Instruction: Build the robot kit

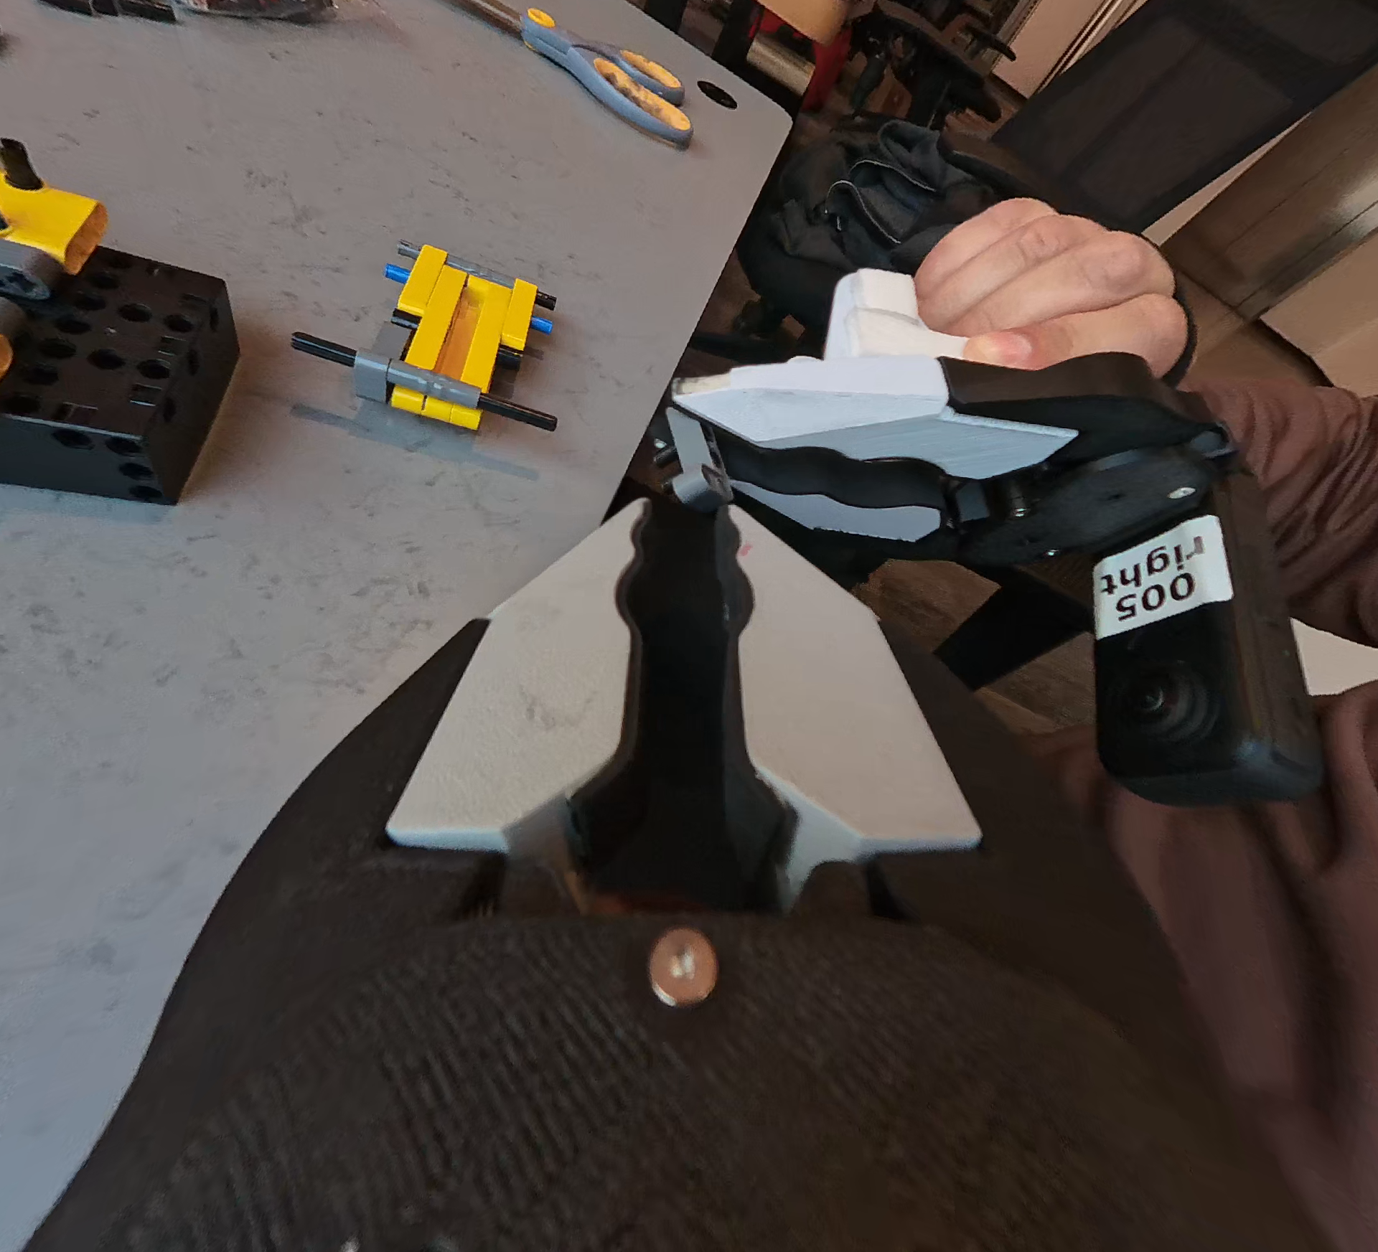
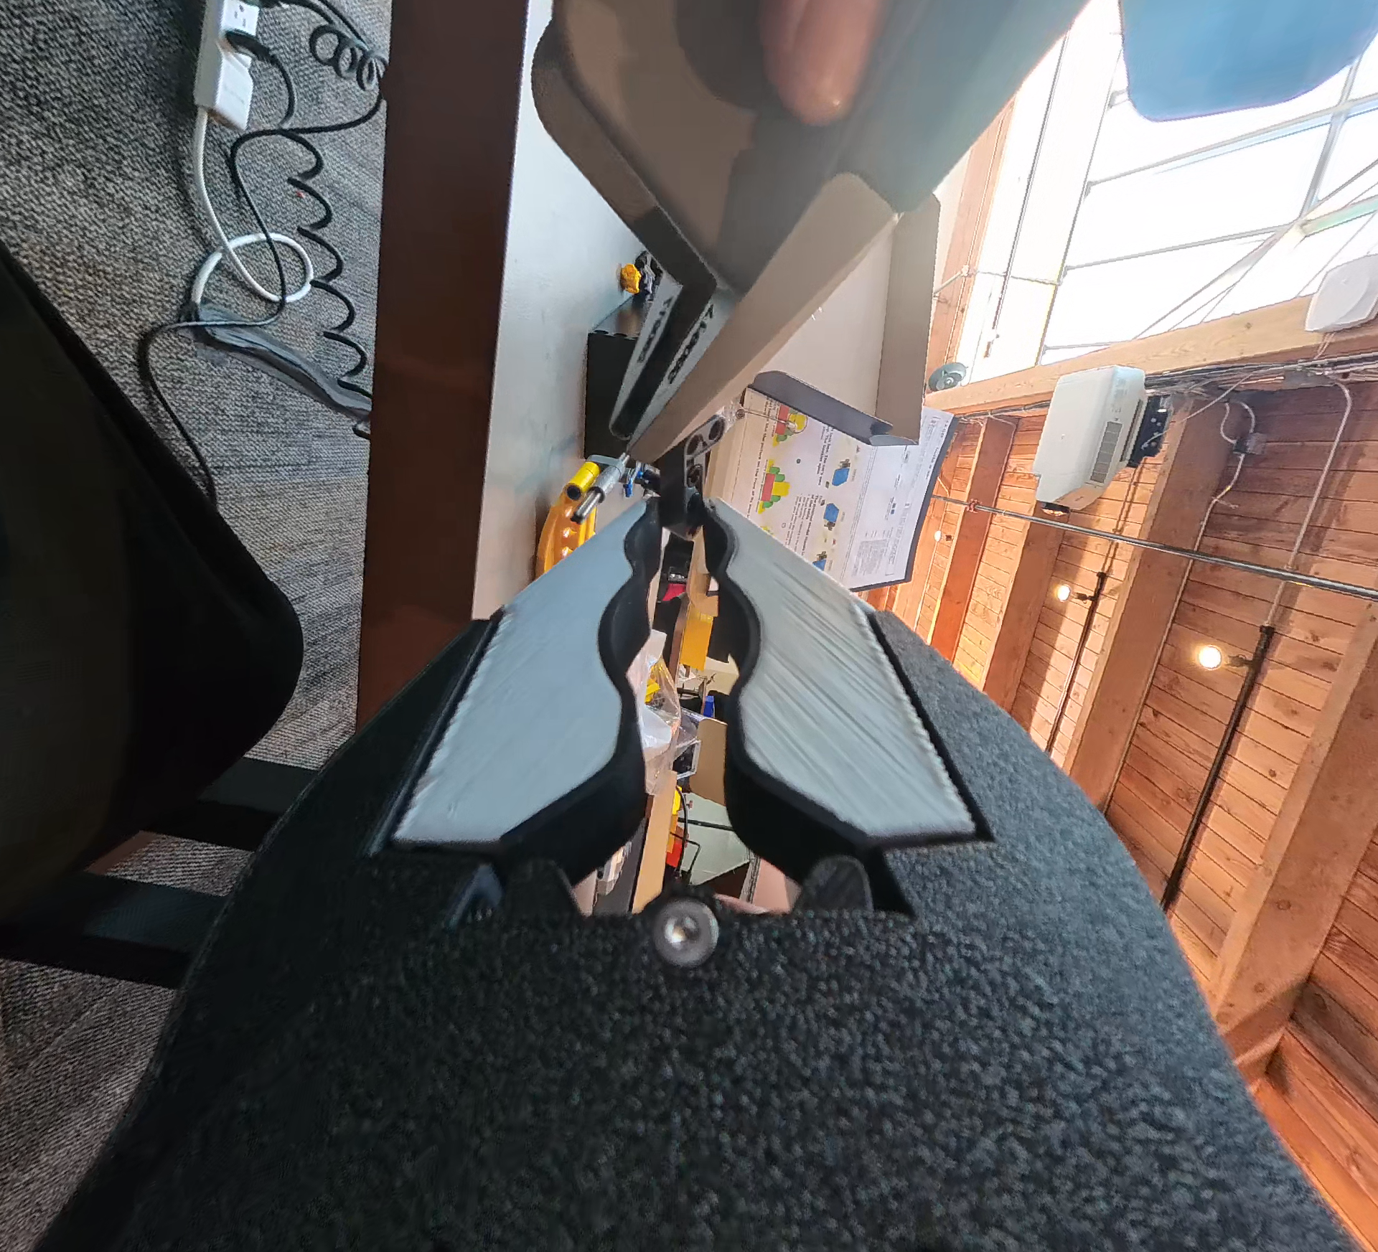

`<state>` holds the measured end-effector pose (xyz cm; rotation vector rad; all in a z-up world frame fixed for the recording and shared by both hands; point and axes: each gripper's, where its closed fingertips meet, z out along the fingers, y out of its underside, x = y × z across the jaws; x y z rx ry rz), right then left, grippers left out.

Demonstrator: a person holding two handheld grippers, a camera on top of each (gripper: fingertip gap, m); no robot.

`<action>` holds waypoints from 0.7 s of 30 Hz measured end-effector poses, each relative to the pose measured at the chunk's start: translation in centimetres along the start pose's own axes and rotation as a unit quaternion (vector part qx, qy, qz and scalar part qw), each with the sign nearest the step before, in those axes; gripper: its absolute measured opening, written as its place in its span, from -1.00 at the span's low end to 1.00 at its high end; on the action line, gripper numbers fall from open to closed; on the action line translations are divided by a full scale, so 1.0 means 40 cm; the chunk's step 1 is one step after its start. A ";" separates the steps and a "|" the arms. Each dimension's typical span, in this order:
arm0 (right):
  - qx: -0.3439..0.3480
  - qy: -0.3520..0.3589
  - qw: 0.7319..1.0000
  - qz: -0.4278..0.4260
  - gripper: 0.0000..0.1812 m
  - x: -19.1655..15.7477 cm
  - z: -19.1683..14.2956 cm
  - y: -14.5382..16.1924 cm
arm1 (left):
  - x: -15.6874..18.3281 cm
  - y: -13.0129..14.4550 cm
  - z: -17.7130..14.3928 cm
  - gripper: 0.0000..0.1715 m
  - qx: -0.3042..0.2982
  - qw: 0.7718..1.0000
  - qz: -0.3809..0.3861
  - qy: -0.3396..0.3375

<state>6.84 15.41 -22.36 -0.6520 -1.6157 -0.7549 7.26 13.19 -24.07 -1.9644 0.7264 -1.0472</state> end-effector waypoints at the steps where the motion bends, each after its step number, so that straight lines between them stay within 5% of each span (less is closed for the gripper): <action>1: 0.000 0.000 1.000 -0.001 -0.90 0.000 0.000 0.000 | -0.001 -0.001 -0.001 -0.85 0.001 1.000 -0.001 -0.001; 14: -0.001 -0.003 1.000 -0.006 -0.89 -0.007 0.003 -0.005 | -0.009 -0.020 -0.010 -0.88 0.032 0.999 -0.028 -0.008; 21: 0.037 -0.043 0.996 0.075 -0.91 -0.022 0.001 -0.011 | -0.029 -0.012 -0.012 -0.94 0.014 0.984 0.156 -0.089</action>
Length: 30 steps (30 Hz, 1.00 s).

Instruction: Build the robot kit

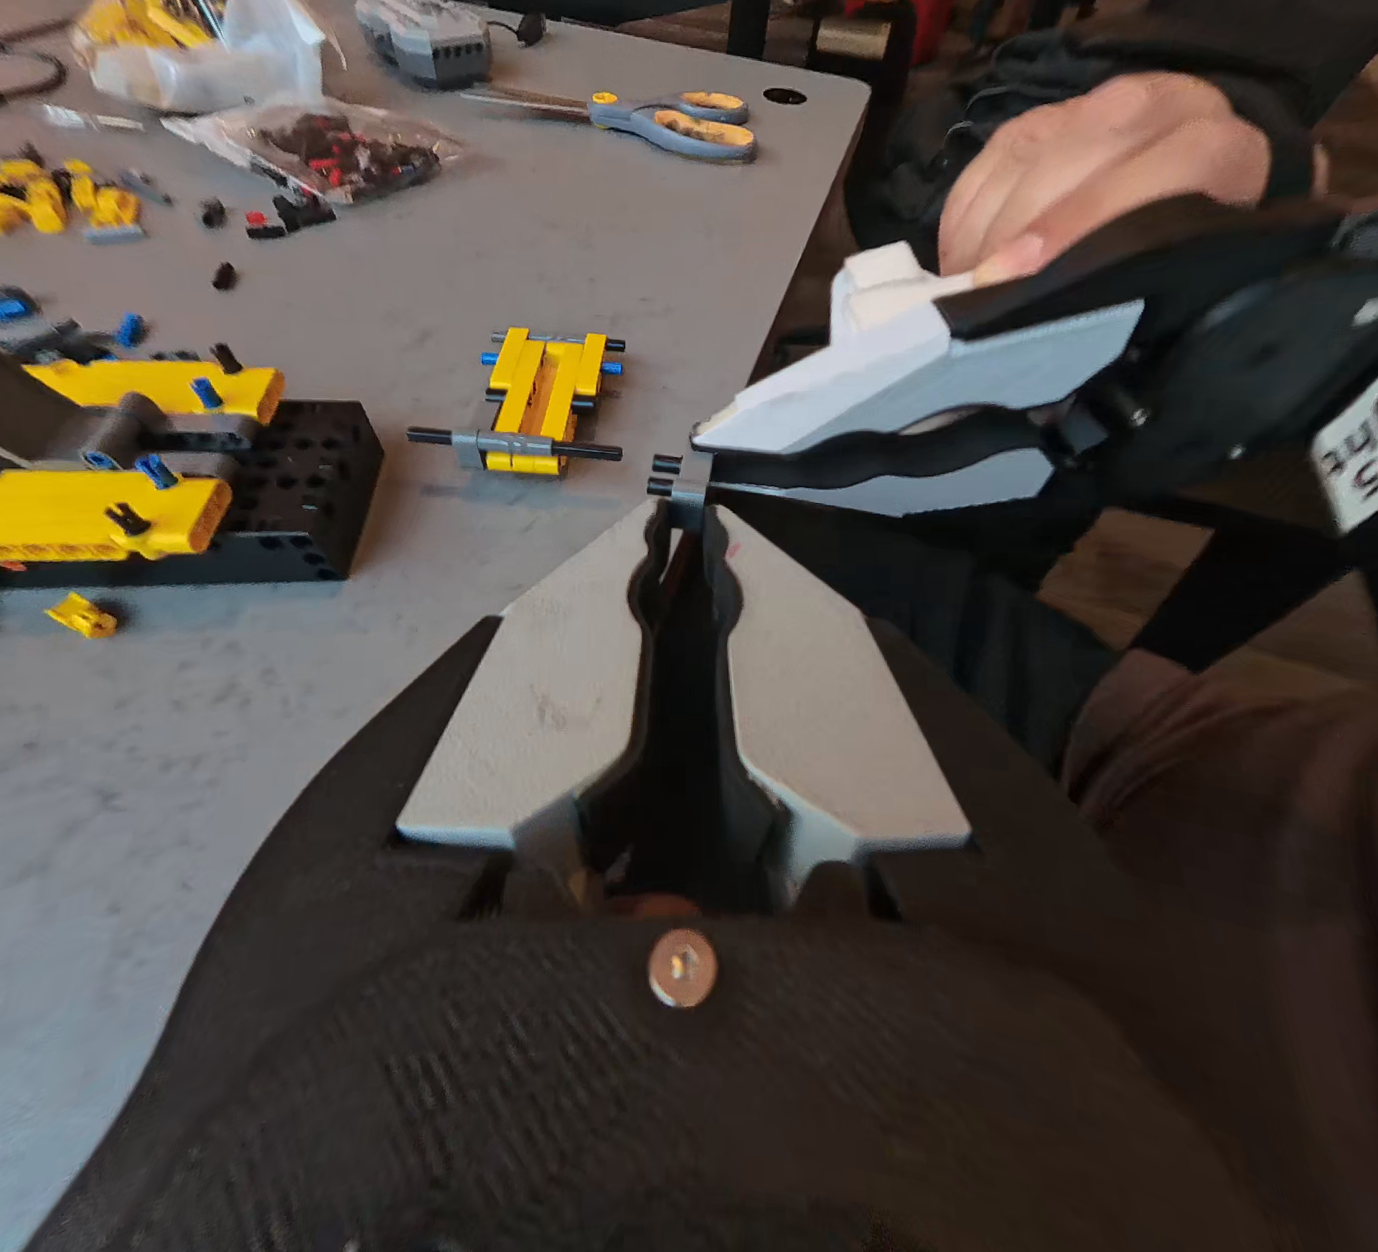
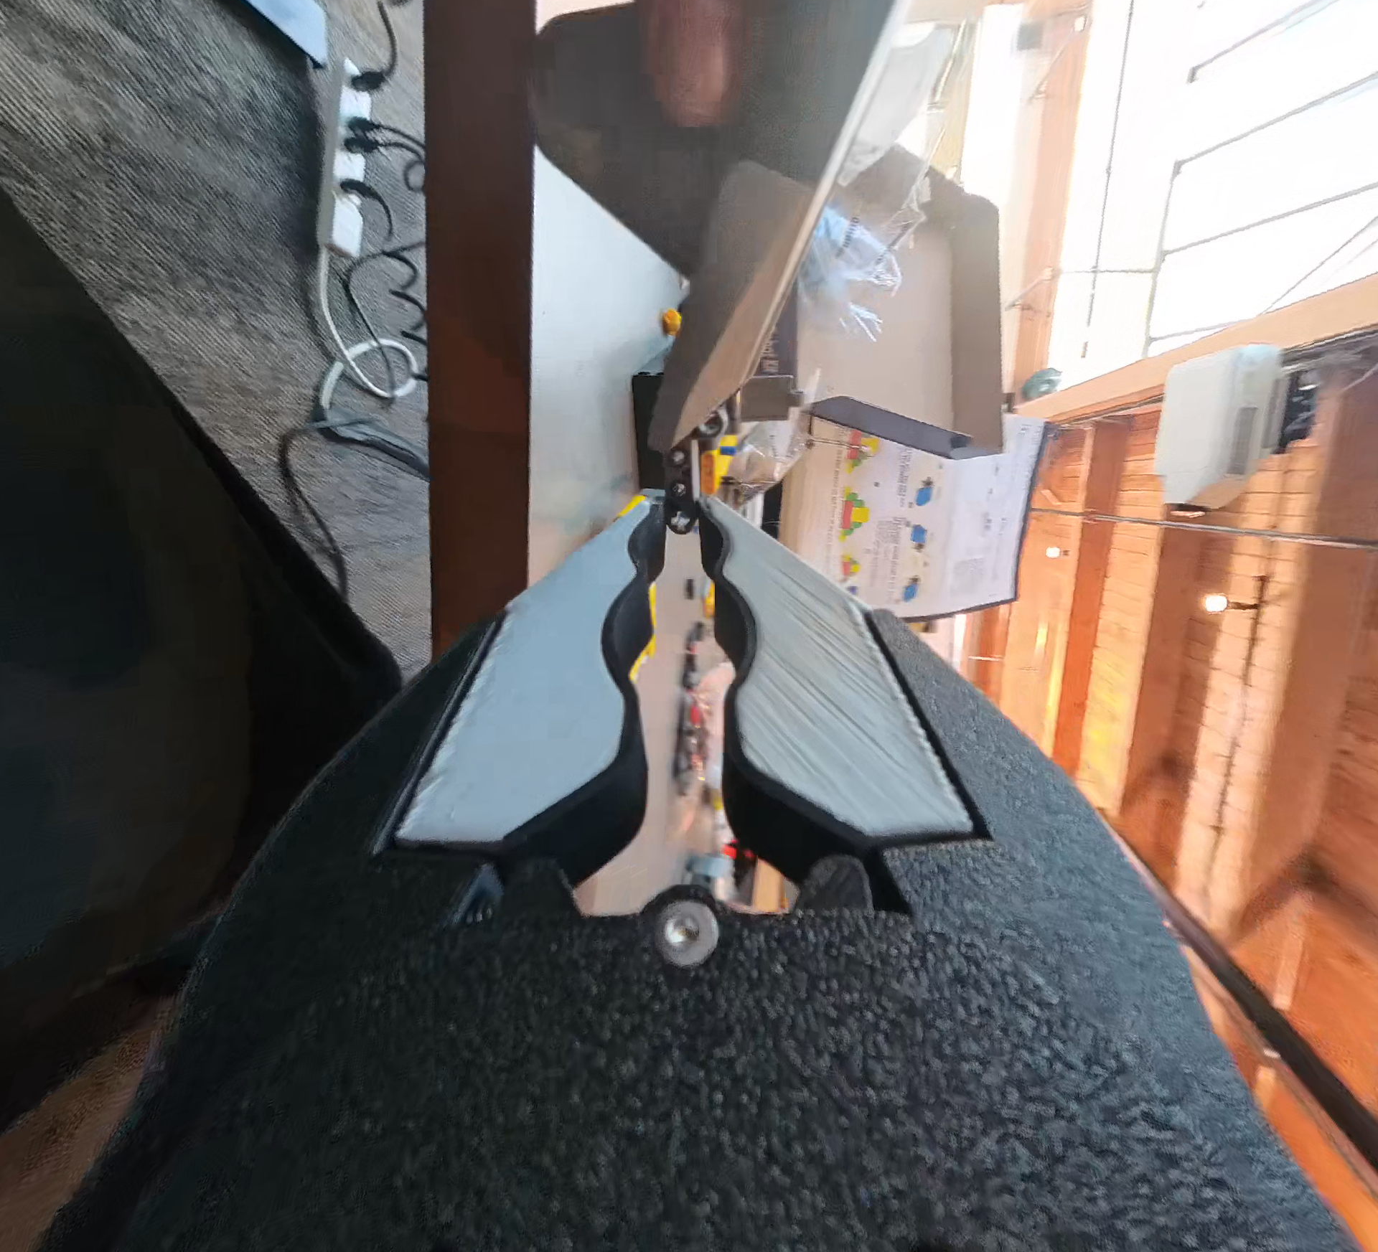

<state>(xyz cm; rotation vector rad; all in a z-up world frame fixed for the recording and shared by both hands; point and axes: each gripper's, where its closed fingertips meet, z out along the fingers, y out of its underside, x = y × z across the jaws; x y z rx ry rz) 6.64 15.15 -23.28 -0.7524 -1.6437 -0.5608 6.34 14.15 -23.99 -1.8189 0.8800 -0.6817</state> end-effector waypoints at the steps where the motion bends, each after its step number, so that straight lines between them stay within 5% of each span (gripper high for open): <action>1: 0.004 -0.009 1.000 0.016 -0.91 -0.002 -0.001 0.003 | 0.001 0.003 0.003 -0.94 -0.003 1.000 0.025 -0.010; 5: 0.007 -0.052 0.992 0.112 -0.91 -0.013 0.000 0.018 | -0.011 0.009 0.010 -0.94 -0.011 0.996 0.079 -0.050; 8: -0.004 -0.093 0.960 0.264 -0.92 0.001 -0.001 0.050 | -0.026 0.001 0.005 -0.94 0.004 0.993 0.091 -0.069; 11: 0.027 -0.149 0.881 0.449 -0.90 0.023 -0.017 0.064 | -0.029 -0.002 0.010 -0.94 0.008 0.997 0.053 -0.055; 16: 0.043 -0.217 0.794 0.566 -0.90 -0.006 -0.038 0.048 | -0.050 -0.024 0.026 -0.94 0.028 0.998 0.005 -0.061; 19: 0.037 -0.280 0.692 0.665 -0.84 -0.026 -0.046 0.023 | -0.043 -0.057 0.029 -0.94 0.059 0.989 0.093 -0.094; 24: 0.108 -0.272 0.528 0.797 -0.76 0.040 -0.064 0.027 | 0.001 -0.114 0.022 -0.95 0.114 0.968 0.190 -0.121; 27: 0.139 -0.251 0.479 0.830 -0.77 0.070 -0.081 0.037 | 0.034 -0.123 0.029 -0.94 0.123 0.974 0.167 -0.094; 30: 0.140 -0.238 0.467 0.840 -0.84 0.074 -0.093 0.037 | 0.067 -0.131 0.035 -0.94 0.138 0.972 0.172 -0.081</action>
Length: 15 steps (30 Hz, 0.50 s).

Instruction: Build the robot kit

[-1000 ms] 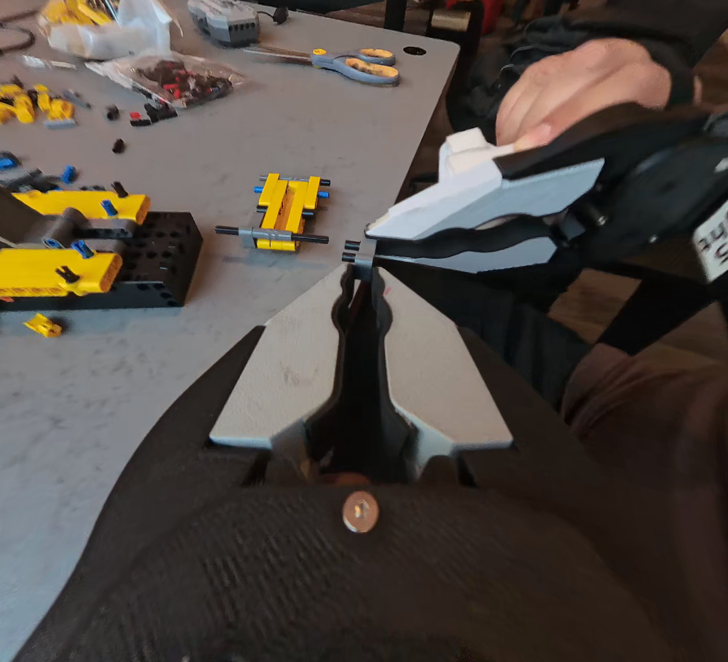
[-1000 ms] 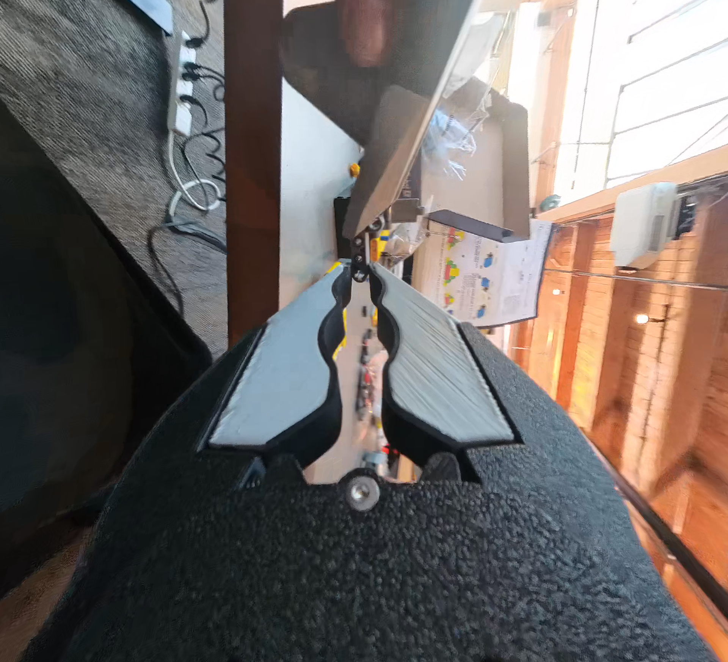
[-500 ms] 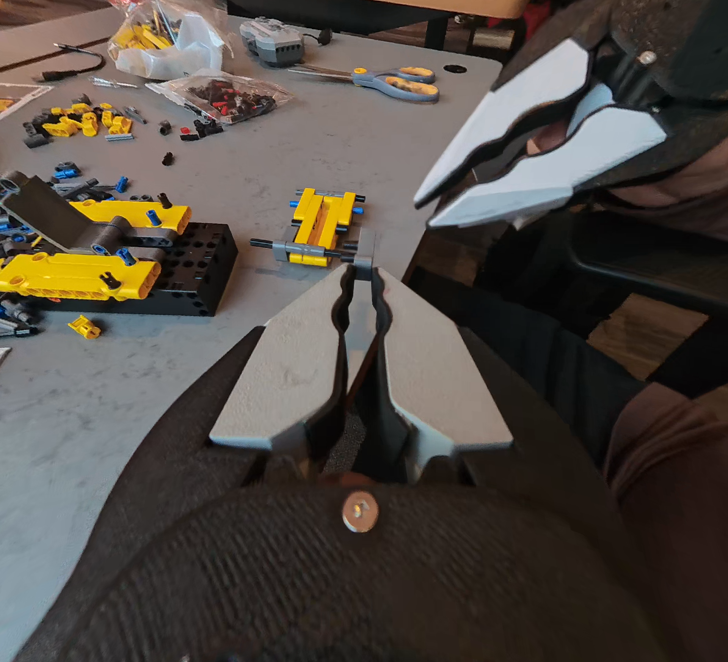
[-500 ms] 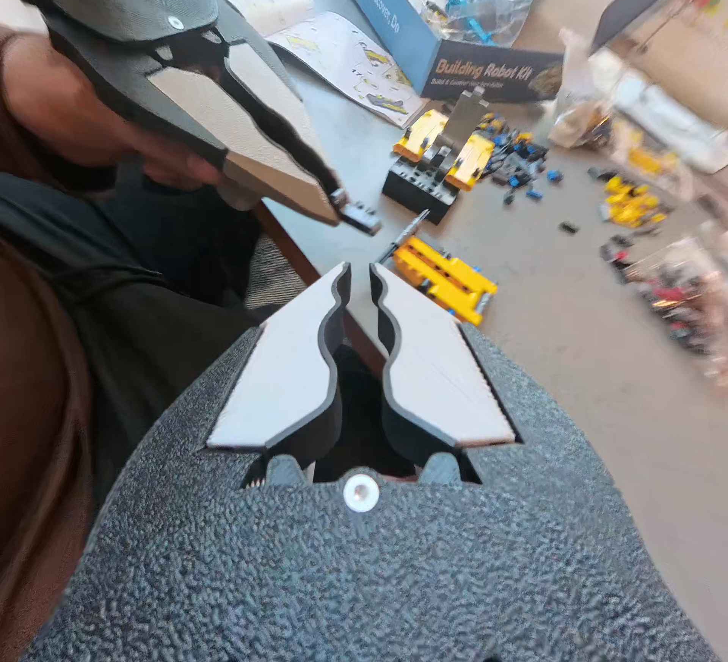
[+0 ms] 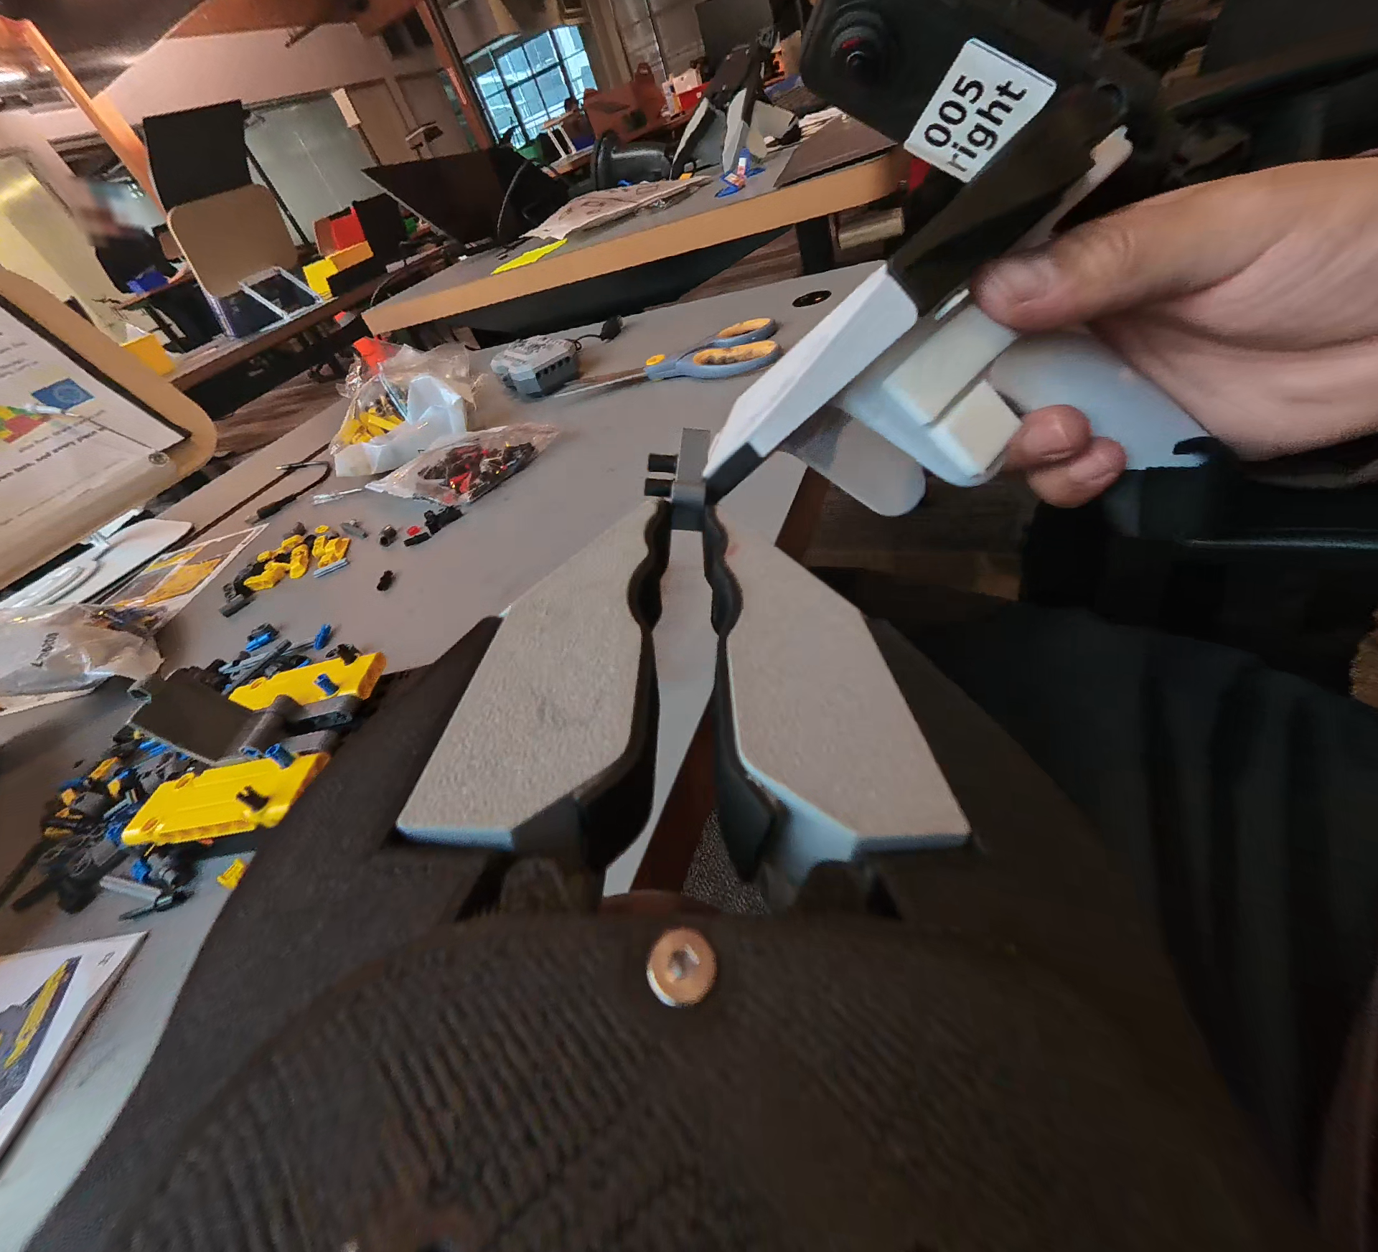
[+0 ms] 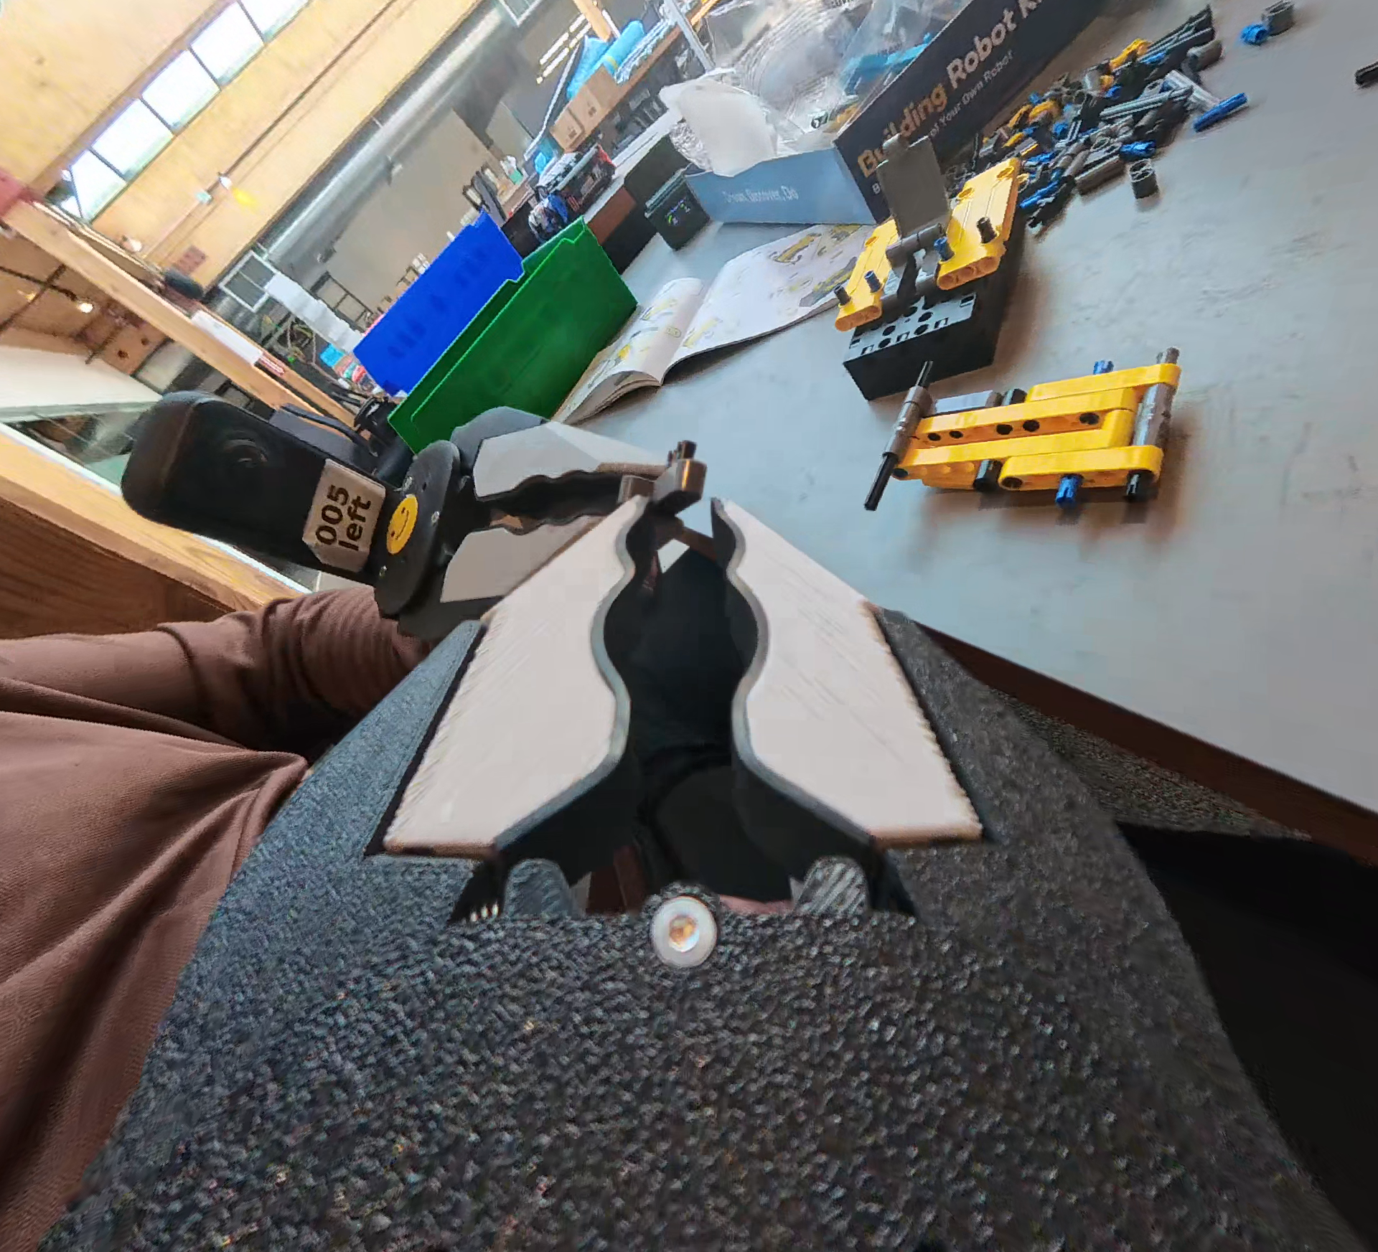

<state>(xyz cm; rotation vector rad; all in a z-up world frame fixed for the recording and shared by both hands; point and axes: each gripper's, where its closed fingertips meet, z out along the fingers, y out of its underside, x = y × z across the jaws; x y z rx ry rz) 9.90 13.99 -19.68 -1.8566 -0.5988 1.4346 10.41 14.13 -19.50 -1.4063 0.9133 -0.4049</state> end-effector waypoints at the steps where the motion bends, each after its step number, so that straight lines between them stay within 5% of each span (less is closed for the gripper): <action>1: 0.005 -0.003 1.000 0.003 -0.91 -0.007 -0.003 0.000 | 0.005 -0.001 0.004 -0.94 0.000 1.000 0.001 -0.003; 11: 0.024 0.007 0.998 0.050 -0.93 0.004 -0.025 0.030 | 0.058 0.031 -0.003 -0.86 -0.047 0.996 -0.049 0.050; 15: 0.026 0.017 0.997 0.077 -0.93 0.050 -0.044 0.027 | 0.007 0.070 -0.036 -0.63 -0.114 0.988 0.051 0.088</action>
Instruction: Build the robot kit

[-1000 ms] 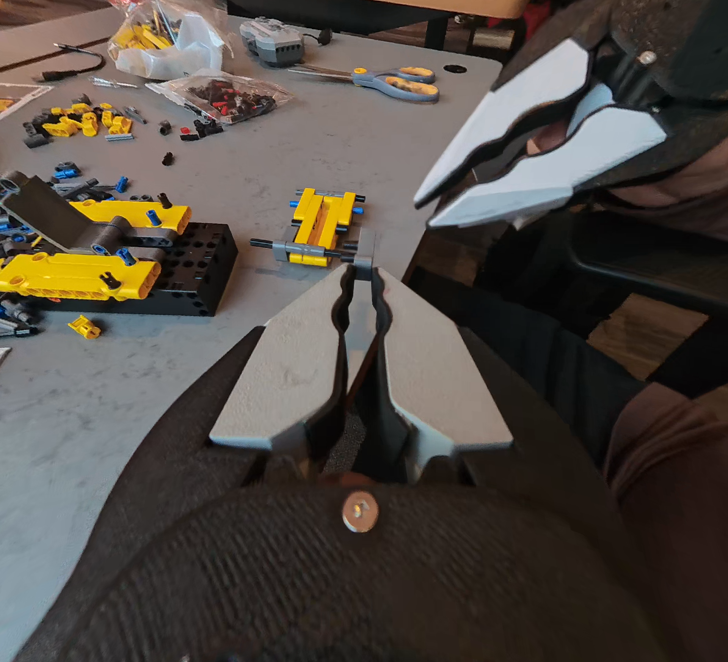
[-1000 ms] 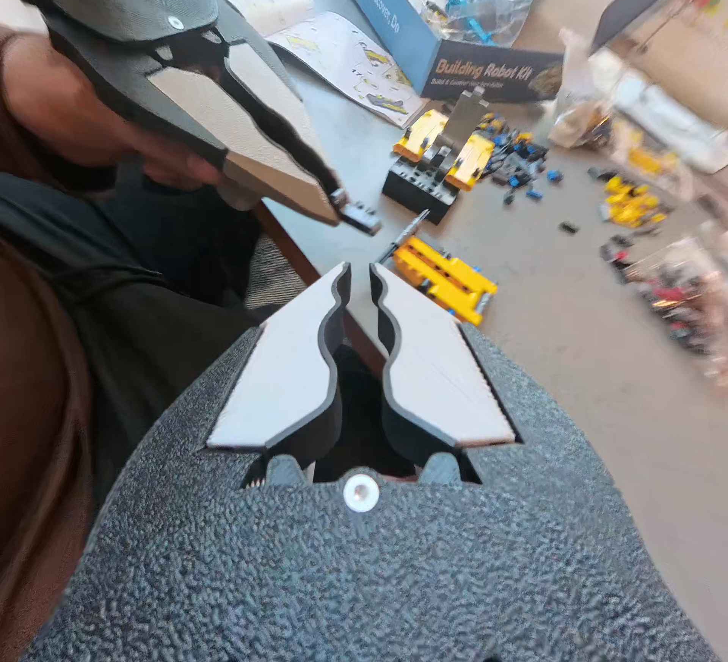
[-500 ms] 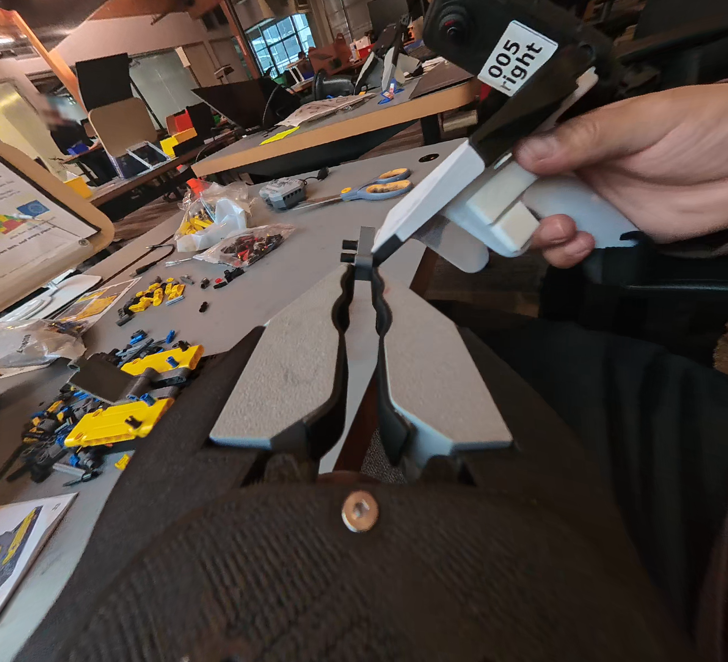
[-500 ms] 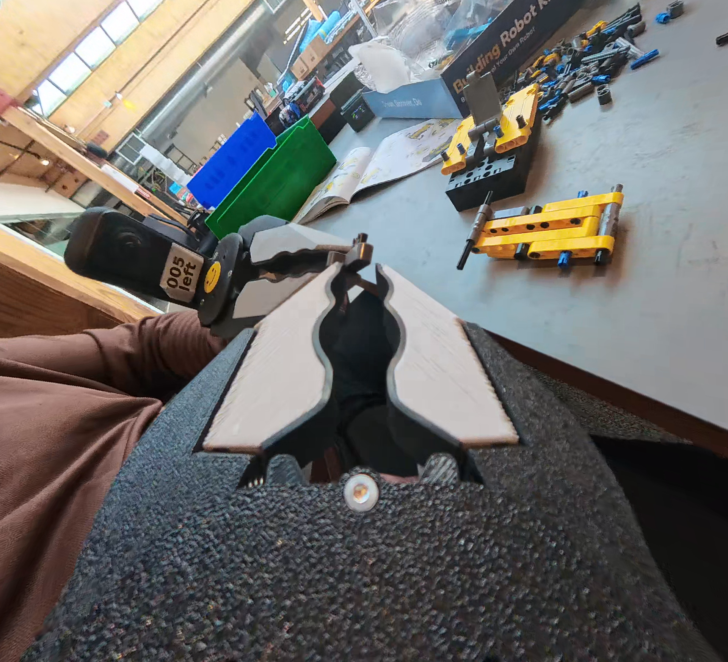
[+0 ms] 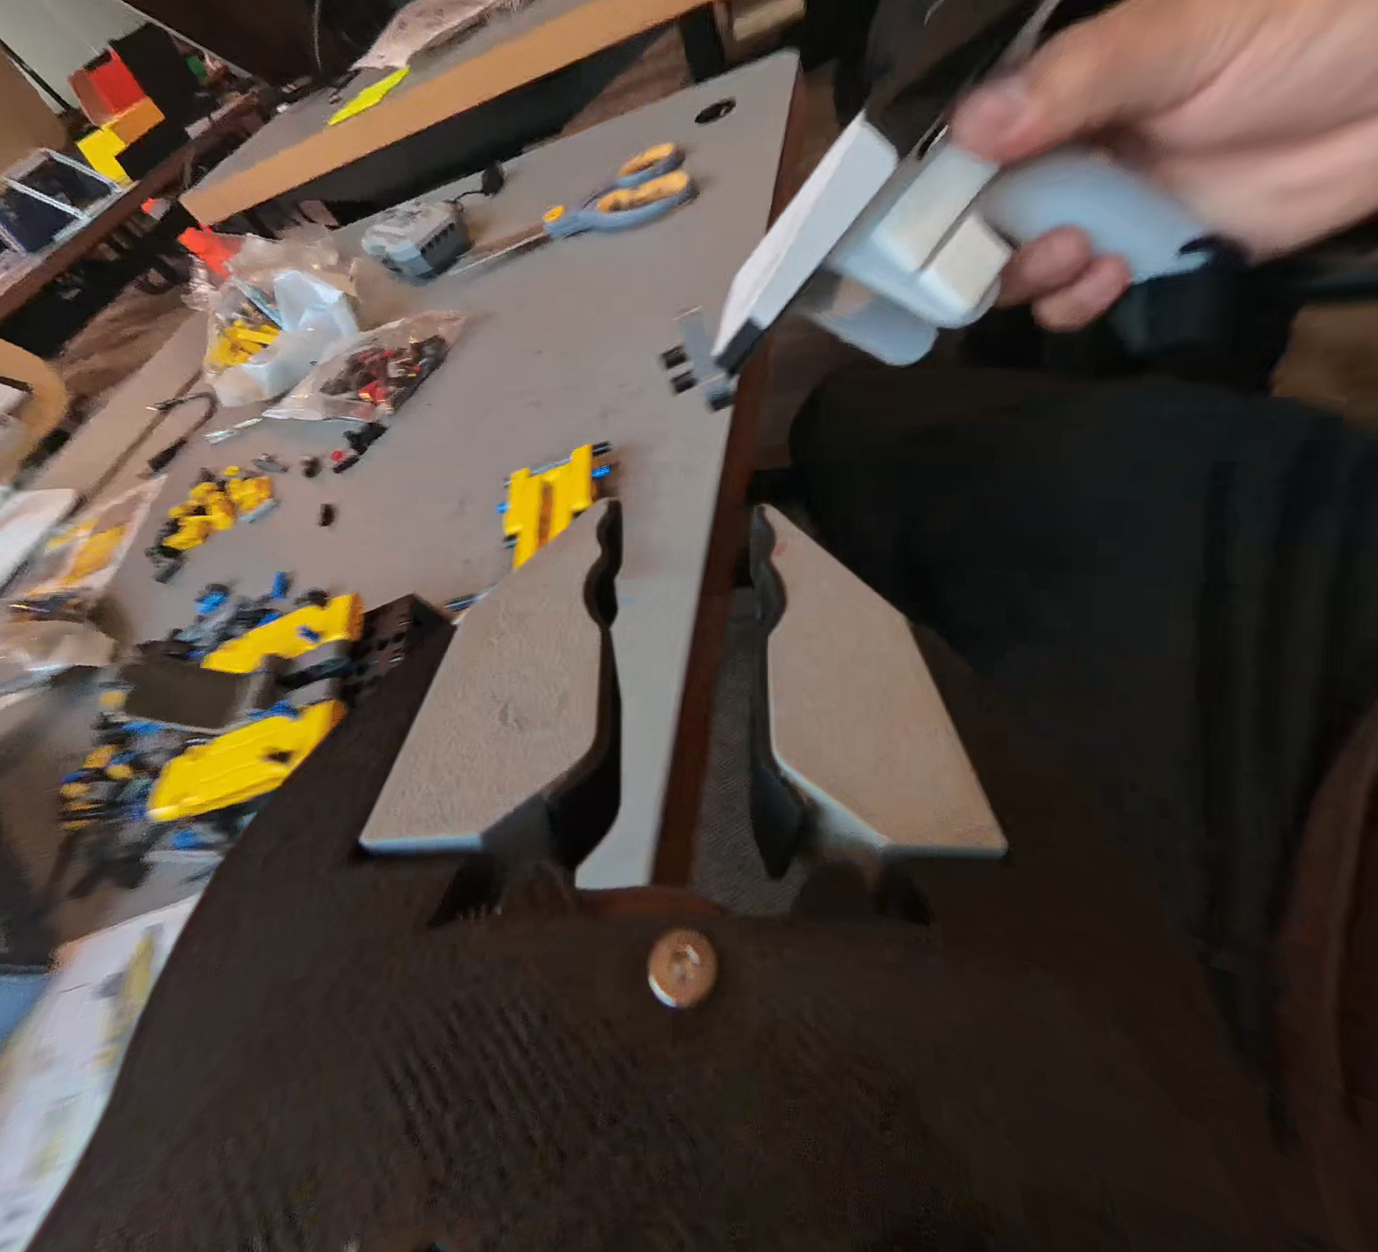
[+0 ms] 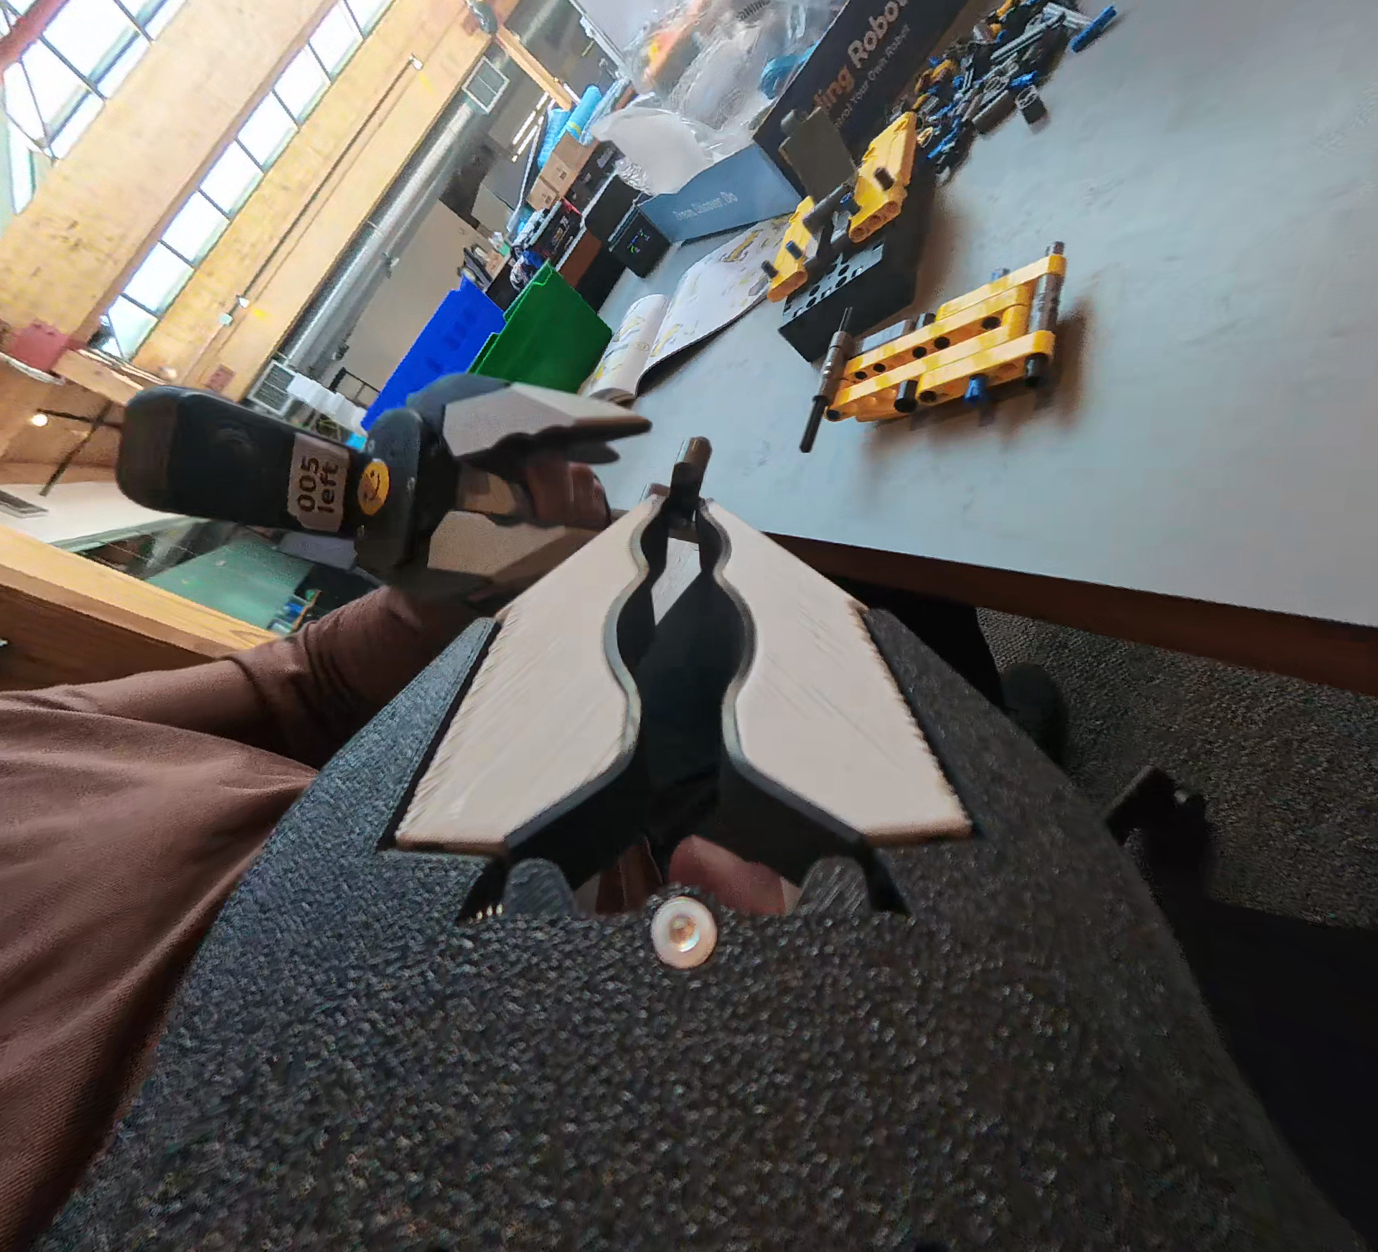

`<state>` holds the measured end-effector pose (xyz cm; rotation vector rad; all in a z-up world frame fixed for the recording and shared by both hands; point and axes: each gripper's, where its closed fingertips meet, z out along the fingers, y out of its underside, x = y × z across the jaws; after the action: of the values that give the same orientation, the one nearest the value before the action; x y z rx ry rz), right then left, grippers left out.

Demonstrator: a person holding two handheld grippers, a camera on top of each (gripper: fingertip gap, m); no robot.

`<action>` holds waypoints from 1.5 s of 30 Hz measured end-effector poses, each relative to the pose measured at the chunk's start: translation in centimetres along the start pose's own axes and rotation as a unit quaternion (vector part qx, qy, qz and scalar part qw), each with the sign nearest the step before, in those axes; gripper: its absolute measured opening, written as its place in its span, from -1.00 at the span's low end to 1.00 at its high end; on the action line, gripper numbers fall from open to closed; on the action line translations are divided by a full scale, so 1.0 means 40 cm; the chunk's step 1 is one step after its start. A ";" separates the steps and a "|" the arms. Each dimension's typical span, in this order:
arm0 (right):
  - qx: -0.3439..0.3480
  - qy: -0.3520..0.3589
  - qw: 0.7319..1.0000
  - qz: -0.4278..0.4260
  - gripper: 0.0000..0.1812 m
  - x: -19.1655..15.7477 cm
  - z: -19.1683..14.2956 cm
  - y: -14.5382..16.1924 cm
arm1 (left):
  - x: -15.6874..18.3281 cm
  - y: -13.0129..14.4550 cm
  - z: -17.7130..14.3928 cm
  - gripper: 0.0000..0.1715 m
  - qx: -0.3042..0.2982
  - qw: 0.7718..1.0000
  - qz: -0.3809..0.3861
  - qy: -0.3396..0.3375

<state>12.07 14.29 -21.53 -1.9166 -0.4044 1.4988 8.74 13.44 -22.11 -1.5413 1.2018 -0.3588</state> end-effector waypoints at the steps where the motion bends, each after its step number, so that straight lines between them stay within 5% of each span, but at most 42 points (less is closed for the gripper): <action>1: 0.002 -0.002 1.000 0.011 -0.93 0.011 -0.004 -0.004 | -0.028 0.006 -0.009 -0.64 -0.013 0.999 0.034 0.006; 8: -0.008 -0.022 0.998 0.066 -0.93 0.063 -0.019 0.004 | -0.145 0.060 0.019 -0.53 -0.173 0.947 0.190 0.192; 12: -0.012 -0.026 0.997 0.068 -0.93 0.065 -0.024 0.008 | -0.164 0.083 0.055 -0.67 -0.222 0.899 0.271 0.262; 20: -0.030 -0.041 0.996 0.071 -0.93 0.049 -0.023 0.026 | -0.148 0.144 0.093 -0.73 -0.301 0.835 0.336 0.316; 30: -0.021 -0.049 0.996 0.068 -0.93 0.037 -0.035 0.017 | -0.139 0.169 0.100 -0.82 -0.322 0.828 0.330 0.318; 45: -0.030 -0.032 0.996 0.072 -0.94 0.061 -0.022 0.025 | -0.101 0.154 0.098 -0.95 -0.307 0.846 0.266 0.344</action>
<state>13.48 14.78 -23.89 -1.9832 -0.3497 1.6619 6.87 19.61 -27.38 -1.5425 2.4322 -0.1489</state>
